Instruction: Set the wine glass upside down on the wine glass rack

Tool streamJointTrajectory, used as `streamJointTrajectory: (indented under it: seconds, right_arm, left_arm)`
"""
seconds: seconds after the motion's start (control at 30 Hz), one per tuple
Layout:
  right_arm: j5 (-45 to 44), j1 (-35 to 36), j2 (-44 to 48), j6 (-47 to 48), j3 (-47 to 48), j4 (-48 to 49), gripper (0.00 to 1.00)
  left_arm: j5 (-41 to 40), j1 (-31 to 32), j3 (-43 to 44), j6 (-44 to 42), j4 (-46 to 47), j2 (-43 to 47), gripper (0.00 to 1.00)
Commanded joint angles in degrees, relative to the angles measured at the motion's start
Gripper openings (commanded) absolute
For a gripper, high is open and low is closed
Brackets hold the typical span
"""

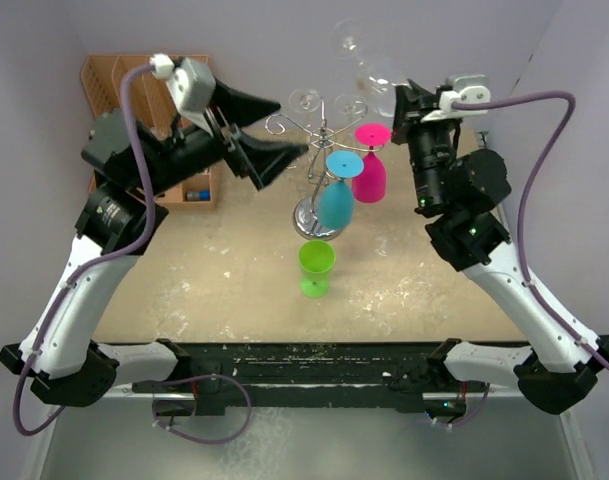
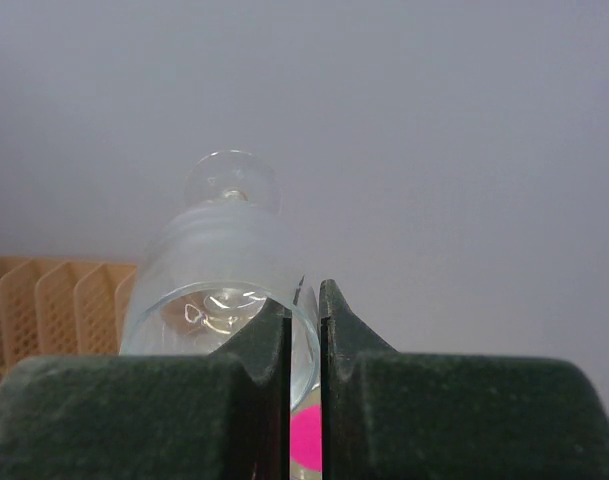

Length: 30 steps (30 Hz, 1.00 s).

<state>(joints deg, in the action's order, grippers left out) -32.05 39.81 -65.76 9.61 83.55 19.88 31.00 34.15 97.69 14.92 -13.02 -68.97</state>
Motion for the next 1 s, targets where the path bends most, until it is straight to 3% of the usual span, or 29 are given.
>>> streamJointTrajectory:
  seconds: [0.0,0.13,0.17,0.27,0.47,0.63,0.97]
  right_arm:
    - [12.36,0.27,3.04,-1.79,-0.12,12.59,0.0]
    - [18.81,0.37,5.79,-2.58,-7.09,22.96,0.0]
    - [17.73,0.37,5.88,-3.93,-7.35,23.51,0.0]
    - [17.26,0.44,6.89,-5.96,-14.6,38.33,0.0]
    - [14.5,1.14,2.77,-7.59,-19.49,57.09,0.0]
    - [11.92,6.67,-2.96,1.01,-19.24,69.74,0.0]
    - [11.94,15.22,-12.07,13.37,-15.93,80.01,0.0]
  left_arm:
    - [-12.25,-1.83,12.35,5.4,-1.52,-4.81,0.98]
    - [-10.12,-5.04,19.29,12.08,-3.05,-9.6,0.96]
    - [-8.57,-5.96,19.62,14.8,-2.44,-10.27,0.95]
    - [-4.83,-7.56,19.26,22.16,-0.3,-11.81,0.95]
    - [1.96,-8.22,18.82,29.51,4.44,-13.03,0.94]
    - [6.0,-8.22,21.32,32.4,8.02,-13.59,0.93]
    - [6.61,-8.18,23.48,35.81,9.39,-14.97,0.87]
